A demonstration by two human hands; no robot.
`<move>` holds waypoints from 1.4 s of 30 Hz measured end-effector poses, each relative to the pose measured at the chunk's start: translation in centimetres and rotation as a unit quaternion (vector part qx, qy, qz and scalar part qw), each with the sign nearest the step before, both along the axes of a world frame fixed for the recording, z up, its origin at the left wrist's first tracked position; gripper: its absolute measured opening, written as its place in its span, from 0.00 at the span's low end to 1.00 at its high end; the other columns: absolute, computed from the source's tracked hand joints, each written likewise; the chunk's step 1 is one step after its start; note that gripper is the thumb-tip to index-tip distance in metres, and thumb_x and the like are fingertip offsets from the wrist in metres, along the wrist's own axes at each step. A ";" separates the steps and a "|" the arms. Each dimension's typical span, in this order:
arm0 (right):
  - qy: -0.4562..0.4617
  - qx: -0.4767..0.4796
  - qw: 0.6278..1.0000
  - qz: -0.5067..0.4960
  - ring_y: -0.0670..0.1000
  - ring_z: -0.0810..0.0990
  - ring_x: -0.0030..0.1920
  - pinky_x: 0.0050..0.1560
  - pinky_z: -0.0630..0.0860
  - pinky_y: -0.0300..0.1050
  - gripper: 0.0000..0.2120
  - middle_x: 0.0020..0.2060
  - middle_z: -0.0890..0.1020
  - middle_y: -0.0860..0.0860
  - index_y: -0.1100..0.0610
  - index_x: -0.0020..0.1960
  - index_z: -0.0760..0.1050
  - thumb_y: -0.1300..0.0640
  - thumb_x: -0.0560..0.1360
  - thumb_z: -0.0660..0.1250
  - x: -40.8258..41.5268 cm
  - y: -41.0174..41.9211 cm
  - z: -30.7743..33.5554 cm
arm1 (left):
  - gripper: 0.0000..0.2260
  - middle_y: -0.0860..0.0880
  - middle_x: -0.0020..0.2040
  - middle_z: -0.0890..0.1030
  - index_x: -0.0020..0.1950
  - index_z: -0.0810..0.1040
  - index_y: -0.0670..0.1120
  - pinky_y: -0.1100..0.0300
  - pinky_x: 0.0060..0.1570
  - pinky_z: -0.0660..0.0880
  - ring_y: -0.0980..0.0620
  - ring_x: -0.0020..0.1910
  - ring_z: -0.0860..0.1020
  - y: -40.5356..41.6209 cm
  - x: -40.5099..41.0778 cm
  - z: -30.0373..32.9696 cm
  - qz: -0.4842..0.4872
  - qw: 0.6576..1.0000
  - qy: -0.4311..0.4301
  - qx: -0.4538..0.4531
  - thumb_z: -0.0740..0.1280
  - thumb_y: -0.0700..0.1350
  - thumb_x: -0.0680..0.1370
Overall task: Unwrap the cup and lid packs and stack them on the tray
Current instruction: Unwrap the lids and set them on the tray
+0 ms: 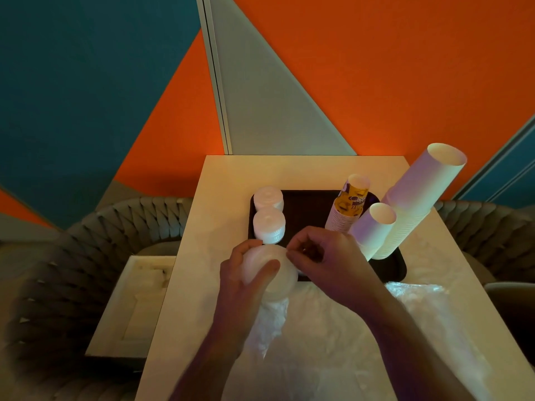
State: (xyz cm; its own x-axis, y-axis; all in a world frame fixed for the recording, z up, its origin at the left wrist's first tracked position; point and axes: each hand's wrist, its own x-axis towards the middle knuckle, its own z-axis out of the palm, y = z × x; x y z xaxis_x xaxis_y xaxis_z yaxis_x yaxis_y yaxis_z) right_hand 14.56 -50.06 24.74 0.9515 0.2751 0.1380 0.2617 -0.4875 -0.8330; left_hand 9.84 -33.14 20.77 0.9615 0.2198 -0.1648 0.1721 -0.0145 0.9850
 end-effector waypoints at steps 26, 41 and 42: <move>0.139 0.129 0.965 -0.180 0.45 0.83 0.53 0.53 0.79 0.40 0.10 0.49 0.86 0.43 0.46 0.60 0.82 0.48 0.82 0.65 5.7 -1.7 -13.2 | 0.24 0.53 0.61 0.78 0.62 0.75 0.60 0.57 0.51 0.76 0.51 0.59 0.77 3.5 -1.0 -1.2 0.031 0.999 0.035 -0.020 0.76 0.59 0.68; 0.031 -0.242 0.968 -0.060 0.54 0.81 0.56 0.54 0.81 0.47 0.20 0.58 0.81 0.52 0.58 0.59 0.82 0.55 0.69 0.80 6.9 -1.9 -20.0 | 0.25 0.52 0.61 0.77 0.60 0.76 0.64 0.54 0.50 0.78 0.51 0.58 0.78 5.4 -0.9 -3.0 0.055 0.997 0.059 -0.011 0.74 0.61 0.64; 0.033 -0.243 0.968 -0.061 0.54 0.81 0.56 0.53 0.81 0.47 0.19 0.58 0.82 0.52 0.58 0.58 0.82 0.55 0.69 0.80 7.0 -1.8 -20.0 | 0.25 0.53 0.61 0.77 0.60 0.76 0.64 0.54 0.50 0.78 0.51 0.58 0.78 5.4 -0.9 -3.0 0.056 0.997 0.059 -0.010 0.74 0.62 0.63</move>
